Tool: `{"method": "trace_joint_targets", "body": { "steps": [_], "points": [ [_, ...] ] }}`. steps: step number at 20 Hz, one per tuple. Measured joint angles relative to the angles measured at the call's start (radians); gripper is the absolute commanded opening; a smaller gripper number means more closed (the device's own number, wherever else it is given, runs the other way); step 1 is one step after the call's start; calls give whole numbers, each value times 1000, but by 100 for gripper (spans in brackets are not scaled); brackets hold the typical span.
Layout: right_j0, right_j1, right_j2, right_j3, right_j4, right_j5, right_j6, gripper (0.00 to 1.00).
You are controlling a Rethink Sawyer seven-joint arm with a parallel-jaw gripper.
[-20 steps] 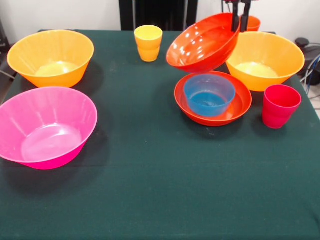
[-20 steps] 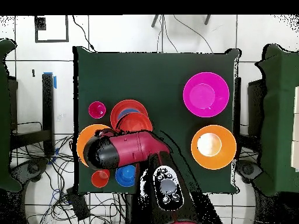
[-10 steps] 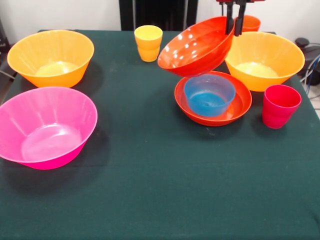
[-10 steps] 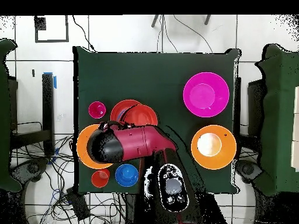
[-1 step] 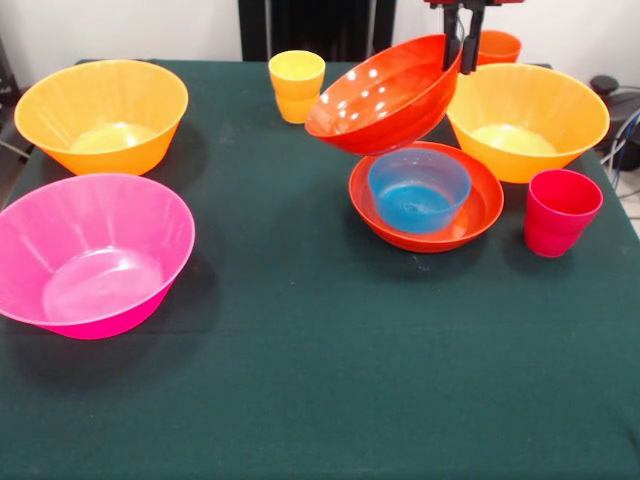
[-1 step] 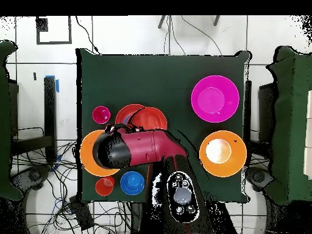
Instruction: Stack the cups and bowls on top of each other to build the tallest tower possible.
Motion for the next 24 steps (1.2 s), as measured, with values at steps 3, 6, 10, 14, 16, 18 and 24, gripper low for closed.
{"method": "trace_joint_targets", "body": {
  "steps": [3,6,10,14,16,18,24],
  "points": [
    [1,0,0,0,14,0,0,0],
    [5,0,0,-1,29,0,0,0],
    [16,-2,0,-1,55,0,0,0],
    [28,-4,-1,-2,74,0,0,0],
    [31,-4,-2,-2,76,0,0,0],
    [40,-4,-5,-7,84,0,0,0],
    [64,-3,-19,-32,100,0,0,0]
  ]
}}
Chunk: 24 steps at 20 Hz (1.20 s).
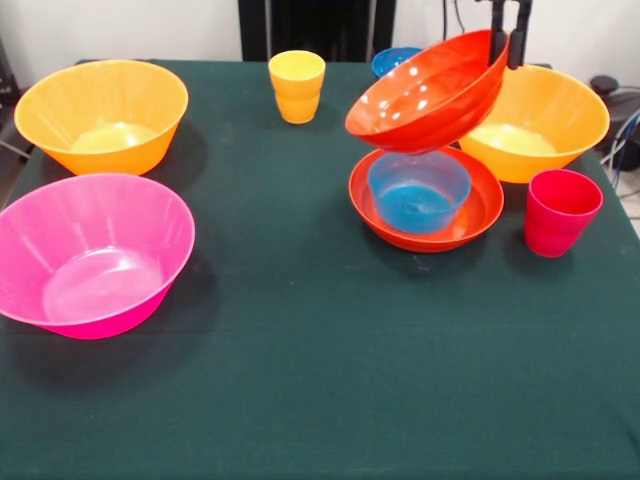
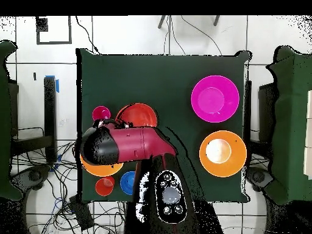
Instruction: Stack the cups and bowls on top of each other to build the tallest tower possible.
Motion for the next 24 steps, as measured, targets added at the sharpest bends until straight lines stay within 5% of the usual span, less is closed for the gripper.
{"method": "trace_joint_targets", "body": {
  "steps": [24],
  "points": [
    [107,124,-129,-68,21,-126,0,0]
  ]
}}
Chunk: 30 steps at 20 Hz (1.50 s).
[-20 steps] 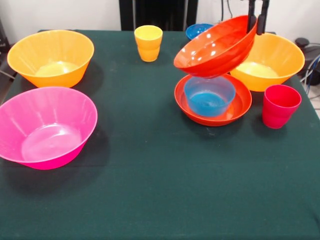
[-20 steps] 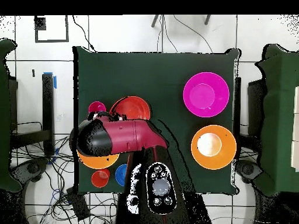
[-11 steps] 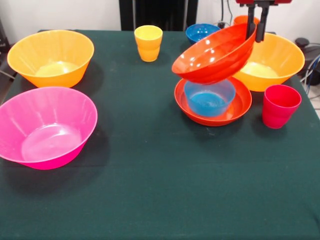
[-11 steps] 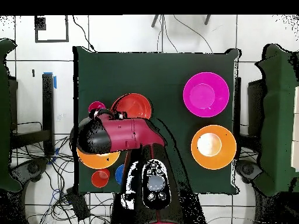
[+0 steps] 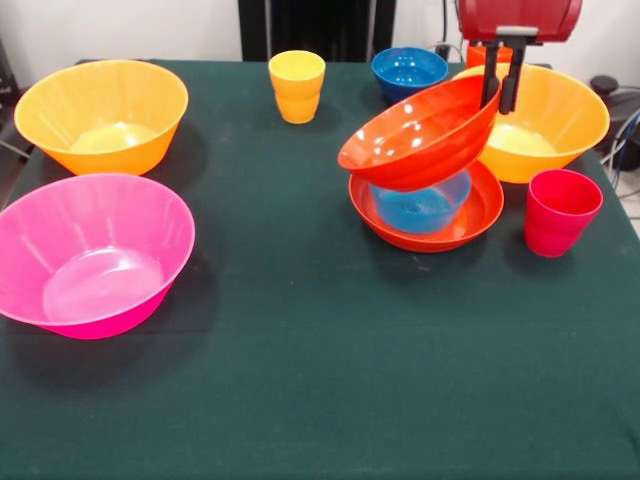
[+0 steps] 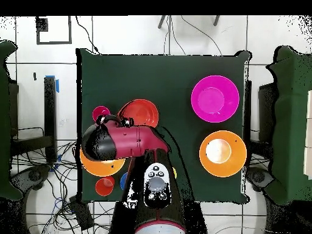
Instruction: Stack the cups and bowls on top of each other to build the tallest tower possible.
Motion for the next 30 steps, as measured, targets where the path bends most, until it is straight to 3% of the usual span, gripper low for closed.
{"method": "trace_joint_targets", "body": {
  "steps": [19,20,30],
  "points": [
    [18,24,-38,0,26,-1,0,0],
    [21,24,-44,0,29,-1,0,100],
    [38,24,-52,0,56,-10,0,100]
  ]
}}
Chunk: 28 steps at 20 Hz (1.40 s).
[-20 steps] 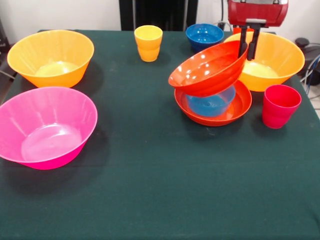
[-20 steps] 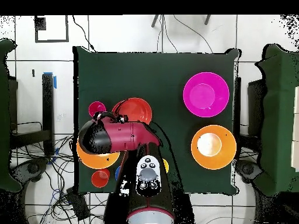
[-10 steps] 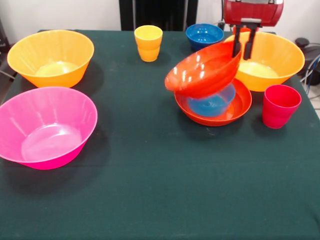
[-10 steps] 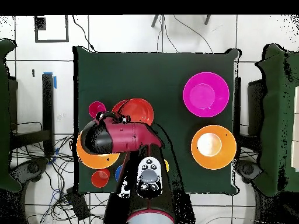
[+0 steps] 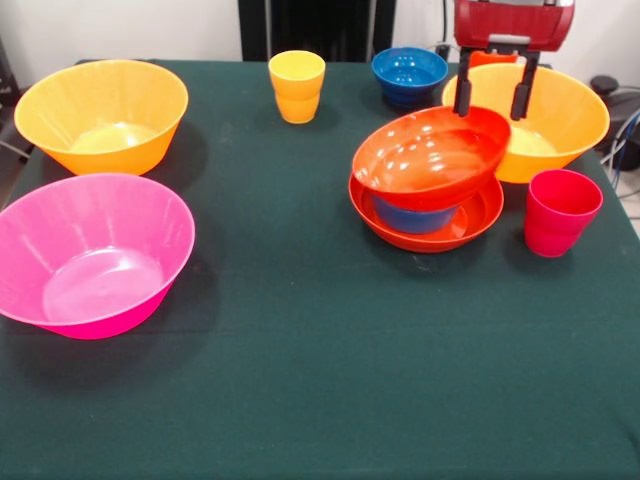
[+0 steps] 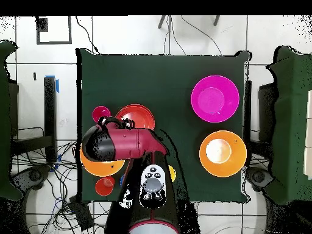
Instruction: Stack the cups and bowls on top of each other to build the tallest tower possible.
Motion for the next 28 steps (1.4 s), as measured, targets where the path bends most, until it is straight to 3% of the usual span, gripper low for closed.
{"method": "trace_joint_targets", "body": {
  "steps": [14,28],
  "points": [
    [2,0,0,0,46,-39,0,100],
    [13,26,-9,6,48,-88,0,100]
  ]
}}
